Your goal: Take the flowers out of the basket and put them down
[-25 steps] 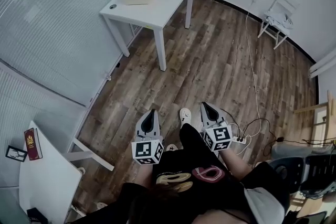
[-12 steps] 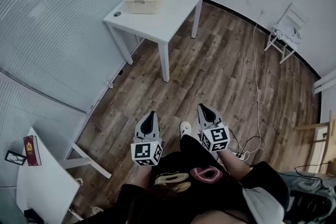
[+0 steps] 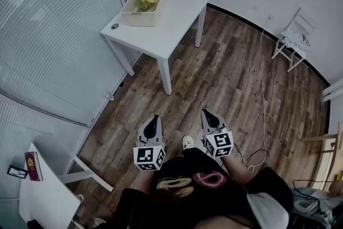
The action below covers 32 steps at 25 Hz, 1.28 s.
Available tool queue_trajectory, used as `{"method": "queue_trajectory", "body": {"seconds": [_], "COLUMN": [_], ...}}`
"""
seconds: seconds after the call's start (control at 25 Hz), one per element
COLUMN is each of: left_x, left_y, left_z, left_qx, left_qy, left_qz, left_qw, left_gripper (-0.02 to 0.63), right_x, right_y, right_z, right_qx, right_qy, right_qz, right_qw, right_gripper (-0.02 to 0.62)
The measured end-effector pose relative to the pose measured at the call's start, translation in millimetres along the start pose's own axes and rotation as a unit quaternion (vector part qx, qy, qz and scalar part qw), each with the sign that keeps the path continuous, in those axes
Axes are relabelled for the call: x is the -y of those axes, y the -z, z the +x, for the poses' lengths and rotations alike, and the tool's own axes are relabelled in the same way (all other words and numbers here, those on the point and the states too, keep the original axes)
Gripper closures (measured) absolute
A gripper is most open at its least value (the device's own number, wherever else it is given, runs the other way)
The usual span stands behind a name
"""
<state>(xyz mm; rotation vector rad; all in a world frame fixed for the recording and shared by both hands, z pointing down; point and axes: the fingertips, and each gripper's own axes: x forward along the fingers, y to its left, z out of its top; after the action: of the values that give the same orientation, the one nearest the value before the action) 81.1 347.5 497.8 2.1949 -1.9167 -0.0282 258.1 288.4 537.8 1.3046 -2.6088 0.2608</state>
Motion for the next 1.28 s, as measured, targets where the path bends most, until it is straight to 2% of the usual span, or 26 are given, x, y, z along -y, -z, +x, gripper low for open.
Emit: {"method": "queue_trajectory", "body": {"seconds": [0.68,1.28], "left_x": [26.4,24.0], "left_y": [-2.6,-4.5], "left_z": [108.1,147.5], "left_qx": [0.001,-0.005], "left_qy": [-0.019,-0.018], "left_qz": [-0.003,-0.007], "left_qw": [0.9998,0.9998], "left_gripper": [0.588,0.588], "right_x": [86.4,105.4], "right_y": [-19.9,-21.2], "right_z": [70.2,99.5], "right_qx": [0.005,-0.008], "right_qy": [-0.036,-0.048], "right_qz": [-0.003,-0.001], "right_qw": [0.999,0.999], "right_gripper": [0.584,0.584]}}
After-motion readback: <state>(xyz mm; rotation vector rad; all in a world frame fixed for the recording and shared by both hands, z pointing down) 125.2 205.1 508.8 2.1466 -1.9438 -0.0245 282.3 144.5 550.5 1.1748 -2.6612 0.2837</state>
